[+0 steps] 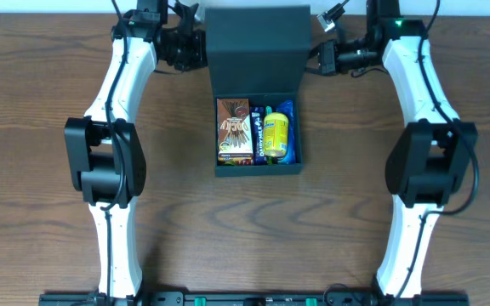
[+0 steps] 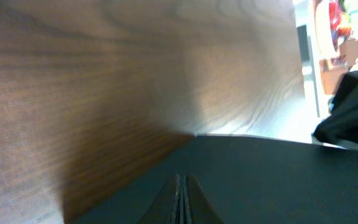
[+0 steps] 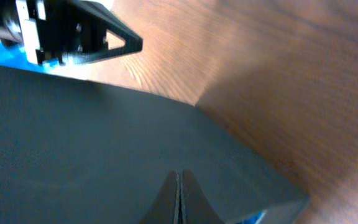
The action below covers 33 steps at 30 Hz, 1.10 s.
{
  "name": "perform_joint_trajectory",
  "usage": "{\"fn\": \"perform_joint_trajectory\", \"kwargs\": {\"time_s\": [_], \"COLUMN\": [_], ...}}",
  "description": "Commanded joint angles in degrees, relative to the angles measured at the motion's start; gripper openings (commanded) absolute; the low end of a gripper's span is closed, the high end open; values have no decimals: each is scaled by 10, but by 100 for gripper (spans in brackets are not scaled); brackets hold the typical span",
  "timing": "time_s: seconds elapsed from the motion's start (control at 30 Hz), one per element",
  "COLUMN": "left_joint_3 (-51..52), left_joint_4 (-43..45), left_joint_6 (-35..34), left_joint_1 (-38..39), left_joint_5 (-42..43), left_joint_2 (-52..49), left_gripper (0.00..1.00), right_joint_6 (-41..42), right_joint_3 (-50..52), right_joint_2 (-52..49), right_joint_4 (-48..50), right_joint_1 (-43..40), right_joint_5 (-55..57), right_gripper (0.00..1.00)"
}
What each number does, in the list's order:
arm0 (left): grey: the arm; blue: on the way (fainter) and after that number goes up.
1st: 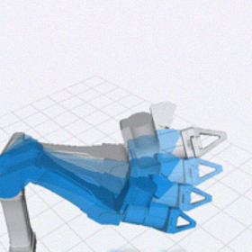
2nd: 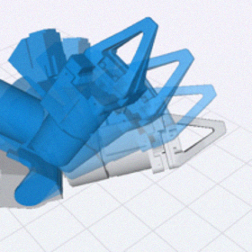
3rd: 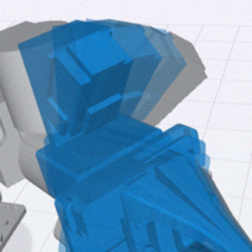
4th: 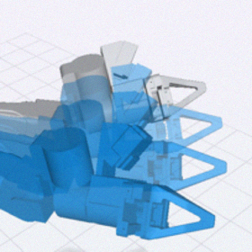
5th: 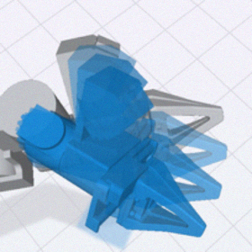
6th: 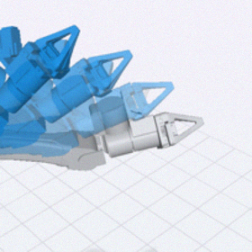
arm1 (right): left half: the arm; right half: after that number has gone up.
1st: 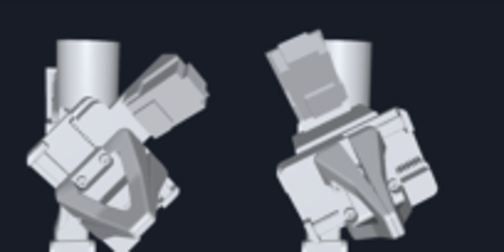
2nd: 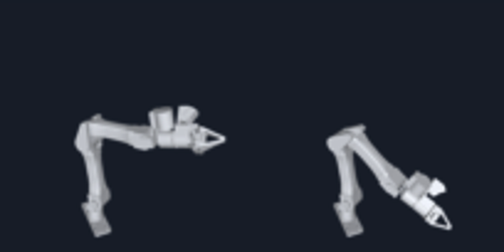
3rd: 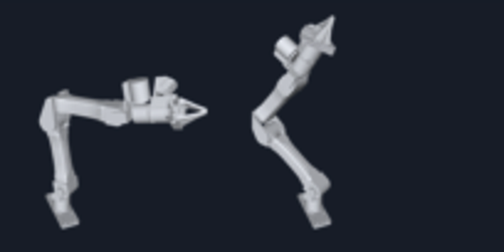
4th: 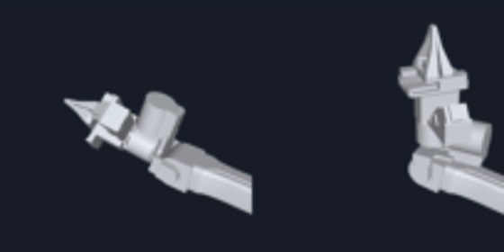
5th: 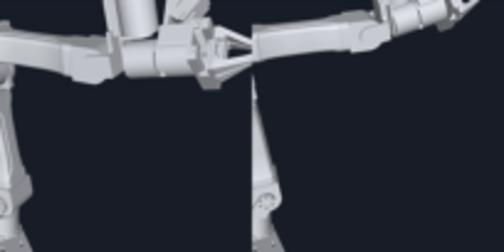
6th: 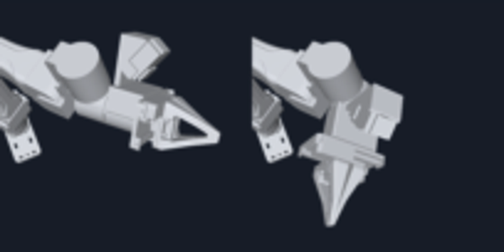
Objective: Pack container
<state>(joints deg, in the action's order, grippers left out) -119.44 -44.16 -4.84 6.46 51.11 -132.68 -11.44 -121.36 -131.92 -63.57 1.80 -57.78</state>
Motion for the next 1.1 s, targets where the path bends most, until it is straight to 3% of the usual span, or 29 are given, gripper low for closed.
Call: {"fn": "perform_joint_trajectory", "kwargs": {"time_s": [0.0, 0.27, 0.67, 0.93, 1.07], "left_joint_3": [-11, -11, -11, -11, -10], "left_joint_4": [-29, -131, -188, -261, -281], "left_joint_6": [61, 146, 152, 206, 231], "left_joint_1": [-1, 0, 8, 94, 164], "left_joint_5": [-7, -43, -67, -116, -210], "left_joint_2": [40, 77, 98, 99, 99], "left_gripper": [5, 5, 6, 6, 6], "right_joint_6": [-70, -109, -109, -109, -109], "right_joint_3": [-9, -9, -9, -9, -9], "right_joint_2": [25, 34, 73, 144, 179], "right_joint_4": [-30, -108, -116, -90, -91], "right_joint_1": [13, 16, 15, -13, -47], "right_joint_5": [54, 90, 176, 190, 189], "right_gripper": [1, 1, 1, 1, 2]}}
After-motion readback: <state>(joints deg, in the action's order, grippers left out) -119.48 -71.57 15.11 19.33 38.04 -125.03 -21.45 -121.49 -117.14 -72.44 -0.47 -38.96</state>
